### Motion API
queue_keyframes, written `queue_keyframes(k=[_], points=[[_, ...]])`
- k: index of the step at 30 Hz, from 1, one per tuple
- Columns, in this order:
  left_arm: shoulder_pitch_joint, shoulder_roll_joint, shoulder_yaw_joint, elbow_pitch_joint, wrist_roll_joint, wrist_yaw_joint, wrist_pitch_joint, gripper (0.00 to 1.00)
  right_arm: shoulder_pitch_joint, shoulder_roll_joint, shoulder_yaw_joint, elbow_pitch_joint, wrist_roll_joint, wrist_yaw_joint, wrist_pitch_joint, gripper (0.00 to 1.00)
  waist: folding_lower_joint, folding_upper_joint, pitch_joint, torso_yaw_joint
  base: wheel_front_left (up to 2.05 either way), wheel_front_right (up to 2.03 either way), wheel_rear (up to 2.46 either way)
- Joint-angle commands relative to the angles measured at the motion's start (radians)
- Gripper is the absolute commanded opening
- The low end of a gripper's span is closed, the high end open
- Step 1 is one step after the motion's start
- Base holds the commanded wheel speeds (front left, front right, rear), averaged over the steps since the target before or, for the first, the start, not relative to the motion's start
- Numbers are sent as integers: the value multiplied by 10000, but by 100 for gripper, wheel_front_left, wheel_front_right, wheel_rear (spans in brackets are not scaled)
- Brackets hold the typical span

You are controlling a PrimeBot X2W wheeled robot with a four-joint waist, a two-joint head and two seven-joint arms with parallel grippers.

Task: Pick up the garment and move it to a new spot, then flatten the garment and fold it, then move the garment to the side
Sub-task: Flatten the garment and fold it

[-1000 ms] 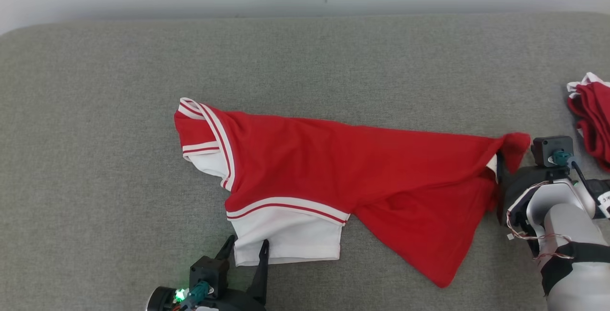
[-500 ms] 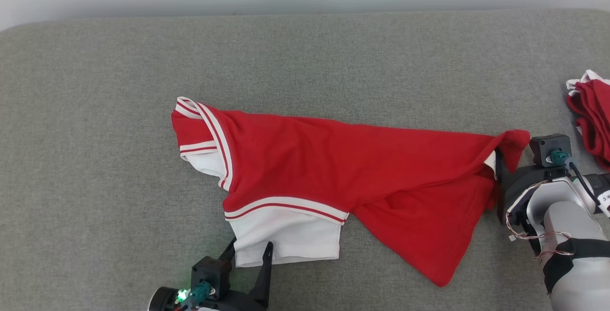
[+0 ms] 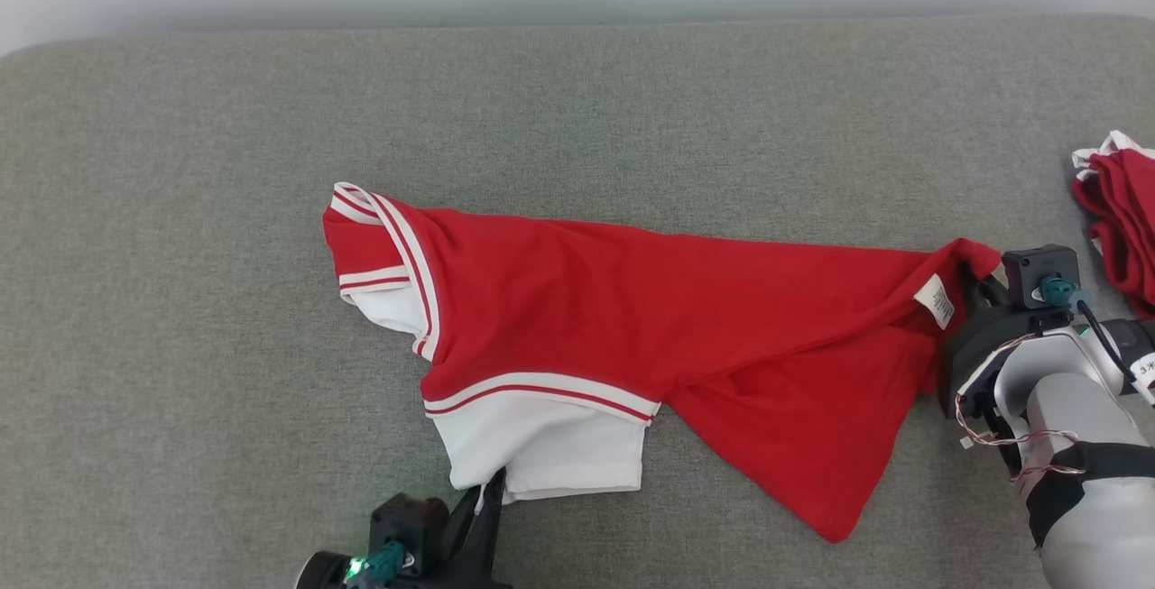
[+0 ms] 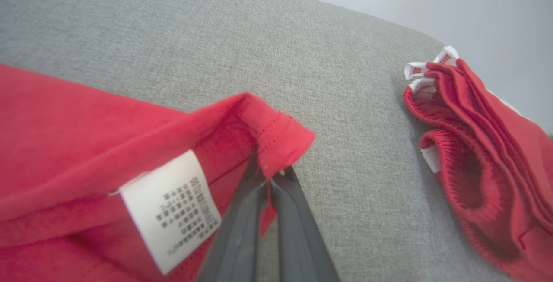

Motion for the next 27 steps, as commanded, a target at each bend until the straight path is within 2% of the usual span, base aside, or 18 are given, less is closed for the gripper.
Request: queue_keyframes(k=[1, 6, 9, 15, 22, 27], points=[[459, -5, -44, 135, -86, 41, 64, 0, -45, -34, 4, -7, 50, -23, -132, 0, -2, -2, -40, 3, 0, 0, 0], [595, 12, 553, -661, -661, 224, -538, 0, 245, 61, -238, -170, 398, -23, -483, 0, -2, -2, -243, -12, 0, 0, 0], [783, -95, 1148, -1763, -1520, 1, -1134, 0, 552, 106, -451, -498, 945, -23, -686, 0, -2, -2, -474, 14, 0, 0, 0], [827, -132, 1761, -3575, -2552, -171, -1358, 0, 1115, 338, -281, -1544, 2343, -23, -449, 0, -2, -2, -796, -86, 0, 0, 0], [424, -167, 2042, -5240, -3869, -367, -659, 0, 1839, 439, 27, -4083, 5166, -23, 343, 0, -2, -2, -1098, -286, 0, 0, 0], [-708, 182, 2539, -6188, -4748, -454, 152, 0, 2233, 271, 35, -6195, 6177, -23, 894, 0, -2, -2, -1374, -404, 0, 0, 0]])
